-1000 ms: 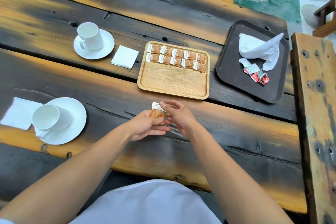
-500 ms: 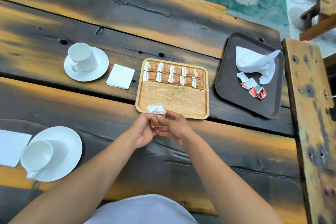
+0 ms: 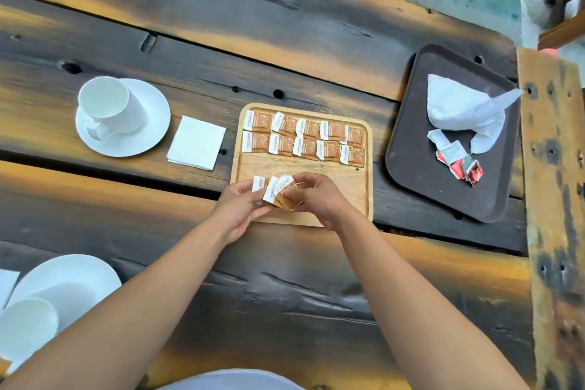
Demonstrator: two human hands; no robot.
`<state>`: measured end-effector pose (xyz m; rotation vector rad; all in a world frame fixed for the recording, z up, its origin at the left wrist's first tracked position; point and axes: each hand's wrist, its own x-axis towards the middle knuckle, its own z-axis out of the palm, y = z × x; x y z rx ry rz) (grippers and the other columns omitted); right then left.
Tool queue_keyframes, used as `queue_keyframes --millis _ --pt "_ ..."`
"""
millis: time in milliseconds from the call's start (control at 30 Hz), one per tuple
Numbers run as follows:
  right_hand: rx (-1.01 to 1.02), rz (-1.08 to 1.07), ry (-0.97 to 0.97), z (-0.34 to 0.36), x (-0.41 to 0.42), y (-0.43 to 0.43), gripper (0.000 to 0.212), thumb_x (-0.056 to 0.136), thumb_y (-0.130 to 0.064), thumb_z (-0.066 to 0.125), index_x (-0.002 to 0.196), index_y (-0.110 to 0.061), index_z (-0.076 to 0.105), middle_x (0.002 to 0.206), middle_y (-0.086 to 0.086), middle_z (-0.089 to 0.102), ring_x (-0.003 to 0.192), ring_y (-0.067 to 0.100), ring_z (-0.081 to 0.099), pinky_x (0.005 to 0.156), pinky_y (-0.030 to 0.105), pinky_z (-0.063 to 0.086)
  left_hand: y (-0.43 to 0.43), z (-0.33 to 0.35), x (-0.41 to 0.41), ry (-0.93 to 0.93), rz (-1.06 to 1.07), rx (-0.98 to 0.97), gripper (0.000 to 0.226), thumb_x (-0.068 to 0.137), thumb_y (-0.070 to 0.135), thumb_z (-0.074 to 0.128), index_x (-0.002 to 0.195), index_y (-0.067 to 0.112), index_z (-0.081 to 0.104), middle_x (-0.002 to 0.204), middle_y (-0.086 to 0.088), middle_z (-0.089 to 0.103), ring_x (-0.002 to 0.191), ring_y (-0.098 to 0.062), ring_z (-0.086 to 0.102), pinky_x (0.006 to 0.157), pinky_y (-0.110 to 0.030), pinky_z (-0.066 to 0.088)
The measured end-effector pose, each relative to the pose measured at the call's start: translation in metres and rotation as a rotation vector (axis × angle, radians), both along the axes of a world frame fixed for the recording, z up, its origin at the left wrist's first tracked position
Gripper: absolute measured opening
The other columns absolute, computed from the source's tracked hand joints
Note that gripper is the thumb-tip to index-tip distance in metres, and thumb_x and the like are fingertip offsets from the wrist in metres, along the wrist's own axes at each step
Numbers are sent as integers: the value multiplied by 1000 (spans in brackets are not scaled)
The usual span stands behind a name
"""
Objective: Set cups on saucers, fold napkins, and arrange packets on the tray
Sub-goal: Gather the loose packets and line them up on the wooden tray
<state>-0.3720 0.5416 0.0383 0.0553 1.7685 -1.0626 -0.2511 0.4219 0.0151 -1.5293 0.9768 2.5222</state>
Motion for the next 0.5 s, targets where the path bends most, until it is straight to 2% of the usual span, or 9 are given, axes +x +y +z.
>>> queue_keyframes --millis 67,133,233,267,333,400,500 --pt "17 -16 9 -10 -5 -9 28 81 3 75 107 -3 67 84 7 67 73 21 67 67 36 60 -5 -9 -7 -49 6 -73 19 89 -5 63 105 6 64 101 -10 74 91 -21 73 78 -35 61" --pt "46 -40 16 -18 -7 -15 38 79 2 77 115 -2 66 91 12 67 80 27 66 80 46 57 -9 -16 -12 -106 16 -150 19 85 -3 71 99 8 65 98 -6 74 82 -17 74 69 -30 62" --pt "70 -53 26 -29 -11 -21 39 77 5 78 113 -3 67 88 9 66 76 25 66 72 40 56 -16 -27 -15 -205 3 -310 22 77 1 80 89 11 65 96 -4 74 75 -14 74 59 -28 61" --pt "79 -51 28 -33 -12 -22 38 77 6 77 112 -5 67 87 9 65 76 24 65 73 40 57 -18 -30 -14 -242 -27 -391 22 76 6 82 89 12 66 95 -4 75 76 -13 74 59 -29 60" --pt "98 -36 51 -39 -14 -23 33 78 8 75 104 -11 70 92 11 67 81 25 67 81 47 59 -22 -36 -14 -309 -162 -591 18 79 18 81 93 17 70 99 -3 75 85 -12 72 73 -34 60" --pt "119 -19 93 -45 -16 -24 31 80 8 72 97 -17 71 100 12 72 90 27 70 87 50 59 -25 -38 -14 -307 -241 -668 14 86 18 74 99 22 70 109 -2 73 94 -10 68 85 -33 56" --pt "150 49 151 -51 -20 -23 32 83 4 70 109 -15 72 109 5 74 103 25 71 91 44 59 -29 -37 -14 -328 -331 -753 30 89 11 69 116 23 67 118 1 70 104 -11 65 80 -21 49"
